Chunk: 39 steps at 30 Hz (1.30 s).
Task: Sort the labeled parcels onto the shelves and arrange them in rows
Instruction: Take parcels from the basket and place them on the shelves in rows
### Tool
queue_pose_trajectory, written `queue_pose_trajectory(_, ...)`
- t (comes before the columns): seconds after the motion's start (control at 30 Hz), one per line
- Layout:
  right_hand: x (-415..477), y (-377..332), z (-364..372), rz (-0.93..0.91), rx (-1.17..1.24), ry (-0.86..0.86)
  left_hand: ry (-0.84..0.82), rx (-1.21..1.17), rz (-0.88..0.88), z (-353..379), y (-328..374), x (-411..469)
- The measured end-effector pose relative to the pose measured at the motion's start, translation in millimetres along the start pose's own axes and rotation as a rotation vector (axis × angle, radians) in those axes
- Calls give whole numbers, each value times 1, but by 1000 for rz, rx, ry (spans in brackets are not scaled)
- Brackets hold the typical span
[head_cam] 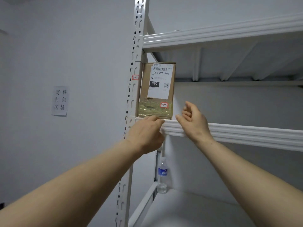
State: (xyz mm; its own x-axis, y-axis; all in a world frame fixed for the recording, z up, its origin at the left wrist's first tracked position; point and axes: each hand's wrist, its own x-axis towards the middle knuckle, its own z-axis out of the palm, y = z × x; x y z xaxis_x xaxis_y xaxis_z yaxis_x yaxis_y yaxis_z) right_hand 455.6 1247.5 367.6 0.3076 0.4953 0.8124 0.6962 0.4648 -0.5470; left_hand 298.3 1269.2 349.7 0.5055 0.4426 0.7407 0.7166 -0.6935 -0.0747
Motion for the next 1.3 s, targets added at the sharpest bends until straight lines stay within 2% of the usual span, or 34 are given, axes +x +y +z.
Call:
queue_pose_trajectory(0.1,-41,13,-28,-148,-182,312,-68,-82,31,5,17,-11)
queue_pose_trajectory(0.2,-79,20,-71,-110,-304,435,-85,-179,77,8,38,-20)
queue_pose_trajectory(0.33,-135,2,-137,114,-517,544,-102,-383,207,11,81,-41)
queue_pose_trajectory(0.47,-213,-39,-176,379,-694,609,-215,-520,389,15,130,-86)
queue_pose_trajectory(0.57,-273,-72,-197,611,-776,590,-335,-611,486,9,170,-124)
queue_pose_trajectory(0.63,-317,-98,-216,836,-722,628,-394,-648,566,-2,200,-149)
queue_pose_trajectory(0.73,-388,-156,-246,1152,-535,746,-430,-652,683,-29,248,-192)
queue_pose_trajectory(0.8,-436,-197,-268,1253,-557,799,-458,-659,763,-49,277,-225)
queue_pose_trajectory(1.0,-574,-334,-322,1335,-656,991,-539,-743,987,-146,376,-338)
queue_pose_trajectory(1.17,-703,-488,-353,1371,-756,1176,-576,-878,1239,-276,453,-472)
queue_pose_trajectory(1.3,-809,-610,-370,1381,-843,1389,-523,-990,1479,-382,496,-580)
